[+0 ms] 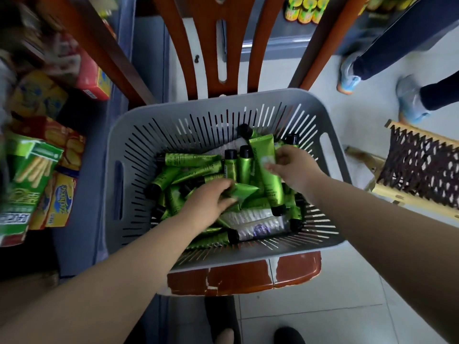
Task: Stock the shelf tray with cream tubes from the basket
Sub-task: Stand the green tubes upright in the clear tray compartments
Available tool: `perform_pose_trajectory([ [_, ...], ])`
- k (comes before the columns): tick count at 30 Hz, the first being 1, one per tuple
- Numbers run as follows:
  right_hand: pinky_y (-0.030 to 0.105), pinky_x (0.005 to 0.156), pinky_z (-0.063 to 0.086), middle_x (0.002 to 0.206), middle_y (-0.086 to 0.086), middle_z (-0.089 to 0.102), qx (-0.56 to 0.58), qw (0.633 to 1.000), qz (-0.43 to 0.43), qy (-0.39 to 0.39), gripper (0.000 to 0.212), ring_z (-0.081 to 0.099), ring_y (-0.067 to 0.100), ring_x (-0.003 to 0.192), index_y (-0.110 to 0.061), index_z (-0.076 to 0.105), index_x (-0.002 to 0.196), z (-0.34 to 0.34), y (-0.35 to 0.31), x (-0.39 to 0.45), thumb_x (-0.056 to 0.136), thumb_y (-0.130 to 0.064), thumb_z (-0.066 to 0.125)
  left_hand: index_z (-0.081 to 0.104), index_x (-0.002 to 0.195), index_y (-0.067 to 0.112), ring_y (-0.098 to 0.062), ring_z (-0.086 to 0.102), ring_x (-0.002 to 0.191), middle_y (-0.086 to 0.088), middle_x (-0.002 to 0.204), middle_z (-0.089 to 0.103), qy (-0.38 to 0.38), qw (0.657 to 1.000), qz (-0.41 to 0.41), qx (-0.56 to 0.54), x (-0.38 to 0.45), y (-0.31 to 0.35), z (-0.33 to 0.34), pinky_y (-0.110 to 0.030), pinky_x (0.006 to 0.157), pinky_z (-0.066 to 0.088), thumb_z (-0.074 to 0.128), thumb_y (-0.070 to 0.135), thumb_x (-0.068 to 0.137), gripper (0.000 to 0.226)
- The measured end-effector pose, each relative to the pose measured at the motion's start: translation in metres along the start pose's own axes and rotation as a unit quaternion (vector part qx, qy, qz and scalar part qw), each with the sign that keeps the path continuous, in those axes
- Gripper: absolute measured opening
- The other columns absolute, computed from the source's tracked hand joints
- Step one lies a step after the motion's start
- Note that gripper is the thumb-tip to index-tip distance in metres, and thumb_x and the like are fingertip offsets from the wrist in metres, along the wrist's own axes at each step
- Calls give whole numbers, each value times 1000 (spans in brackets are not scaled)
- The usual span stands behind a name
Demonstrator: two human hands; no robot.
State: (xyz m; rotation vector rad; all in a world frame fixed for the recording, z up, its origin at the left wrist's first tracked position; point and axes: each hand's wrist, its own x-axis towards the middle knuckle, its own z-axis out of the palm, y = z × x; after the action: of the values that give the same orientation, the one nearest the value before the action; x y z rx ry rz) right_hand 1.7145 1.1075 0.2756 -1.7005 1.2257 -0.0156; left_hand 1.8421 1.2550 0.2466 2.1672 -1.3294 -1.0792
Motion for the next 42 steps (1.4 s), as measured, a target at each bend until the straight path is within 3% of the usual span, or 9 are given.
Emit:
perform_pose_trajectory([
  [5, 35, 78, 47, 105, 18, 65, 51, 997, -49, -15, 20, 60, 29, 92, -8, 59, 101, -20, -48, -20, 86, -17, 67, 48, 133, 15, -10, 53, 107, 9, 122, 52, 110, 979, -77, -156, -32, 31, -37, -25, 92, 42, 58, 26, 91, 45],
  [8, 38, 80, 50, 98, 16, 65, 60, 992, -103, -28, 14, 59, 26, 87, -13, 59, 96, -35, -86, -45, 85, -16, 67, 57, 116, 10, -4, 60, 84, 4, 107, 62, 177, 951, -55, -249, -54, 63, -68, -12, 76, 46, 59, 14, 90, 26],
  [16, 26, 79, 45, 103, 2, 55, 79, 961, -257, -64, 25, 51, 16, 94, -7, 56, 112, -107, -199, -150, 88, -12, 63, 44, 78, 13, -13, 51, 73, -3, 79, 39, 299, 896, -26, -328, -148, 164, -167, -30, 61, 58, 54, 4, 92, 19],
  [20, 25, 71, 42, 98, 8, 57, 86, 942, -313, -83, 27, 52, 18, 89, 0, 57, 111, -144, -255, -212, 87, -11, 64, 53, 104, 8, -6, 55, 66, -7, 80, 42, 344, 872, 14, -348, -217, 223, -214, -33, 65, 59, 53, 7, 93, 12],
  [23, 31, 78, 43, 98, 13, 59, 89, 924, -354, -110, 33, 55, 20, 90, 2, 56, 113, -166, -299, -265, 86, -14, 65, 51, 106, 5, 2, 51, 47, -3, 72, 41, 396, 854, 22, -336, -278, 268, -248, -30, 60, 58, 54, 10, 93, 15],
  [29, 20, 52, 46, 78, 3, 58, 163, 863, -425, -218, 12, 59, 3, 59, -5, 55, 101, -176, -385, -379, 90, -6, 58, 53, 110, 5, -12, 62, 69, -13, 92, 56, 482, 826, 54, -287, -414, 331, -309, -32, 62, 59, 53, 8, 93, 17],
  [33, 22, 58, 45, 89, 6, 60, 140, 821, -490, -258, 3, 56, 11, 73, -13, 56, 93, -168, -433, -459, 91, -12, 57, 55, 100, 10, -7, 61, 62, 1, 76, 60, 553, 792, 68, -251, -508, 360, -335, -30, 61, 57, 54, 7, 92, 8],
  [36, 28, 69, 48, 94, 4, 62, 138, 790, -534, -269, 17, 58, 14, 81, -8, 56, 107, -153, -462, -516, 91, -11, 57, 57, 100, 11, -16, 58, 71, -4, 84, 59, 597, 774, 59, -204, -578, 370, -348, -38, 70, 57, 55, 8, 92, 9],
  [42, 36, 86, 49, 103, 1, 65, 138, 719, -599, -324, 16, 60, 13, 89, -15, 56, 106, -105, -500, -617, 90, -11, 59, 57, 104, 14, -15, 60, 75, -7, 96, 60, 669, 729, 38, -142, -706, 368, -348, -27, 57, 57, 55, 10, 92, 13],
])
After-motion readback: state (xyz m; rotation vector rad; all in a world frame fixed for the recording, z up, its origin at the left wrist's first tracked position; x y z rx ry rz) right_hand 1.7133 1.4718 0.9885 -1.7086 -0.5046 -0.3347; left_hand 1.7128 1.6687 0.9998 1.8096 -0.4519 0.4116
